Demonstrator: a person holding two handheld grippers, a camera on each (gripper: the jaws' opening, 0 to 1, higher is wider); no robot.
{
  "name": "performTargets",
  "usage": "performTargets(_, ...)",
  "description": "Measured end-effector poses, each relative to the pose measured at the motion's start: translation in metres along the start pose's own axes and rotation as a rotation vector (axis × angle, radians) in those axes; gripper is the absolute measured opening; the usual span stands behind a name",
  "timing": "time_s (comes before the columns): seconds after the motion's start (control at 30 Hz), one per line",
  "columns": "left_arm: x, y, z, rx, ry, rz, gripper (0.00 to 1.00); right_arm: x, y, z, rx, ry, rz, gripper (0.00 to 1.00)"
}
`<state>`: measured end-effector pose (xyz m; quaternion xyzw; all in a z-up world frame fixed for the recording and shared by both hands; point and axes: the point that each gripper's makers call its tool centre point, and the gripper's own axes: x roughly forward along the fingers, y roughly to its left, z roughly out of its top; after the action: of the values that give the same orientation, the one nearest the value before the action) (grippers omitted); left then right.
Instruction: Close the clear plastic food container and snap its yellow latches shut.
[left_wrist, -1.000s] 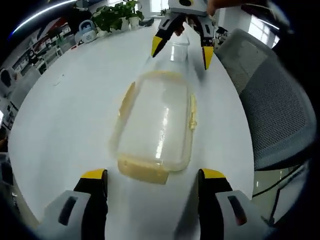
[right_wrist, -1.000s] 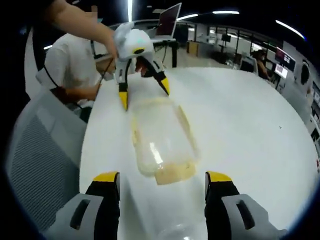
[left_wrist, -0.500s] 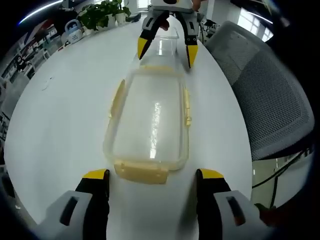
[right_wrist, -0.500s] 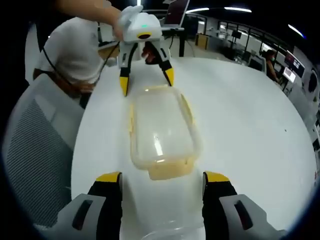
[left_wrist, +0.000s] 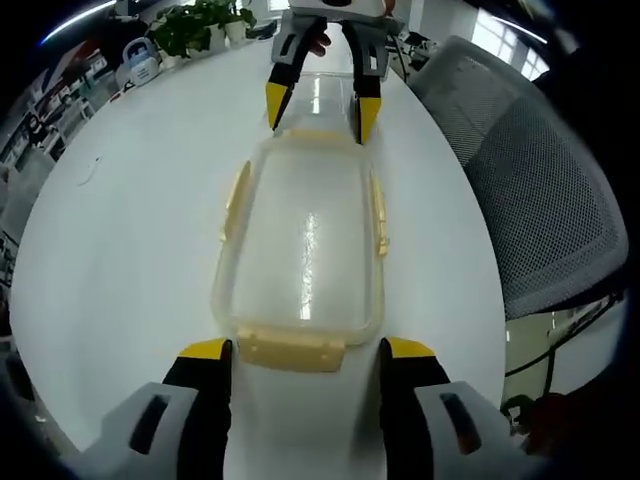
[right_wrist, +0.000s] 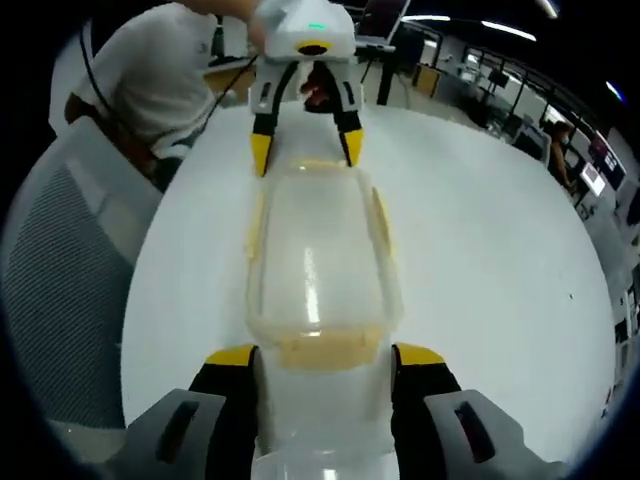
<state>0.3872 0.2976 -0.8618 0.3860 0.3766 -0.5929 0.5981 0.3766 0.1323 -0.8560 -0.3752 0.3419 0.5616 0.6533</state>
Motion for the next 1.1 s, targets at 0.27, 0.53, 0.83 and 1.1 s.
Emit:
performTargets(0.27,0.0,0.0,0.0,0.008,0.012,-0.003,0.6,0.006,0.002,0.005,0.0,0.065,0.025,0.52)
performTargets(0.53,0.0,-0.002,0.001,0.006,0.01,-0.003,0.56,0.009,0.001,0.005,0.014,0.063,0.032,0.48)
performTargets(0.83,0.0,-0.002,0.001,-0.001,0.011,0.001,0.49,0.007,0.001,0.004,0.008,0.078,0.031,0.39)
performTargets(1.1,0.0,-0.004,-0.001,-0.004,0.017,-0.006,0.39,0.007,0.003,0.002,0.013,0.088,0.045,0.38)
